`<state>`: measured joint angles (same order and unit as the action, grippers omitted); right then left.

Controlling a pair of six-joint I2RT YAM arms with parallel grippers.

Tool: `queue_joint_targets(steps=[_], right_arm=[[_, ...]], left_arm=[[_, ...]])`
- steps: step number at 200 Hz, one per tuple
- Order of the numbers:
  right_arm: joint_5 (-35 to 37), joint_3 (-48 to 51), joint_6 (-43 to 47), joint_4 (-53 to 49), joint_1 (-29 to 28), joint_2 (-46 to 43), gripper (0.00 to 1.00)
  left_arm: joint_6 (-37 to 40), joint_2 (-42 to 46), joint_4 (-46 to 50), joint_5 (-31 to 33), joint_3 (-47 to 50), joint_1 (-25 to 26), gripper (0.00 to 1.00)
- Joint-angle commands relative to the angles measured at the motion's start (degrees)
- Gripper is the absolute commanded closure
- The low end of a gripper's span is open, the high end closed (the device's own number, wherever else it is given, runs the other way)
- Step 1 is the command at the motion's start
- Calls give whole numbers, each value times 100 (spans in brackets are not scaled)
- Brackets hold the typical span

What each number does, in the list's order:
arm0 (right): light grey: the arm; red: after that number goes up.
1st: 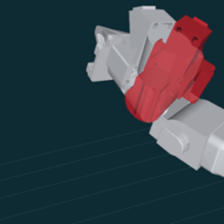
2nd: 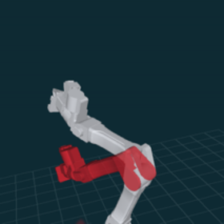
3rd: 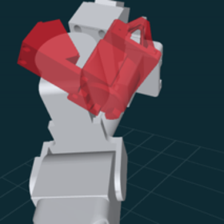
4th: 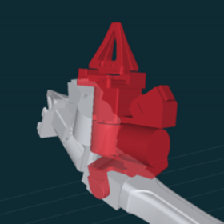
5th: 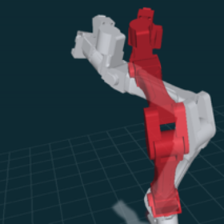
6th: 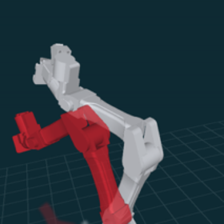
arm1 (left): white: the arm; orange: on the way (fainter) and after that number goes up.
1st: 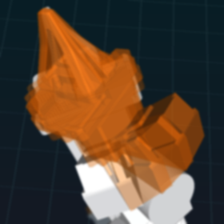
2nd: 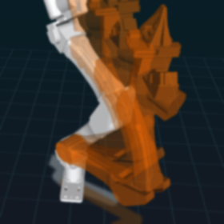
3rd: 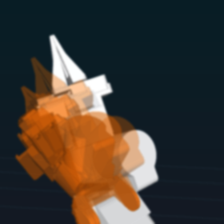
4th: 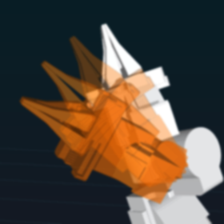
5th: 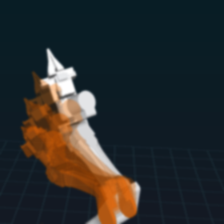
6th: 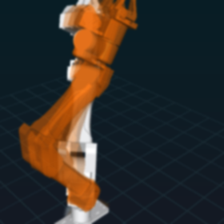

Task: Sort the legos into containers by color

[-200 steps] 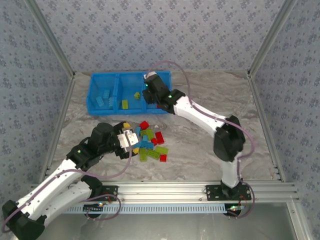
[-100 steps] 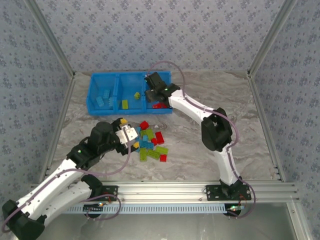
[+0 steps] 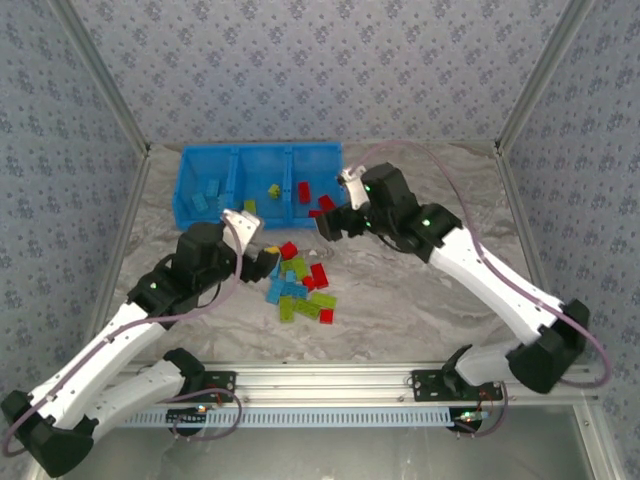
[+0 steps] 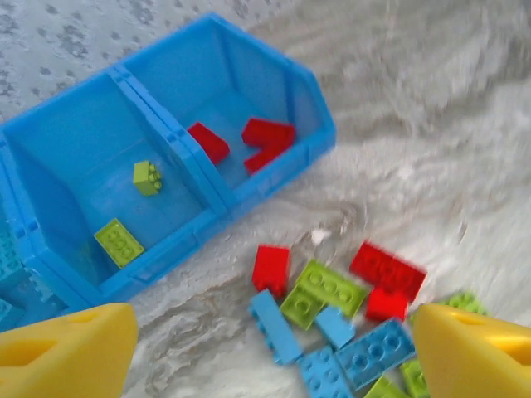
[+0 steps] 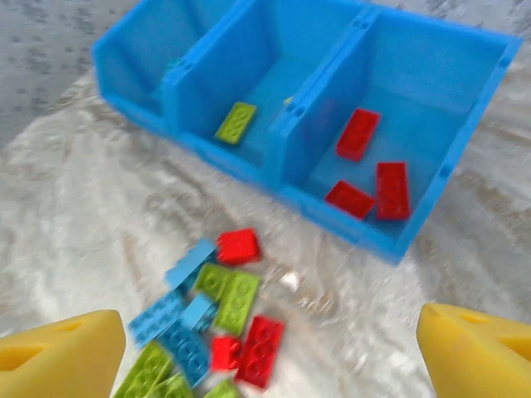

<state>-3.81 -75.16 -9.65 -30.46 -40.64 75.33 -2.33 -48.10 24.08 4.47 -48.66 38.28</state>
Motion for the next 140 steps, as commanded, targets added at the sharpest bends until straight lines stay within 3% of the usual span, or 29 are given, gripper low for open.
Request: queue_joint_targets(steps=[1, 22, 55, 101, 125, 140], right_arm=[[-754, 518, -250, -190, 26, -341, 0], [-901, 634, -494, -307, 214, -425, 0], [-1094, 911, -681, -202, 429, -347, 0], [-1073, 985, -901, -215, 583, -344, 0], [-1129, 1050, -968, -180, 619, -335, 0], [-1148, 1038, -981, -197, 632, -326, 0]], left_arm=[[-1999, -413, 354, 324, -58, 10, 22], [-2209, -1216, 427, 120, -126, -107, 28], [-2313, -2605, 212, -879, -295, -512, 33], [-2098, -3823, 357, -798, -485, -532, 47], [-2062, -4142, 231, -777, -434, -546, 48], [-2044, -4270, 259, -562, -463, -541, 55]])
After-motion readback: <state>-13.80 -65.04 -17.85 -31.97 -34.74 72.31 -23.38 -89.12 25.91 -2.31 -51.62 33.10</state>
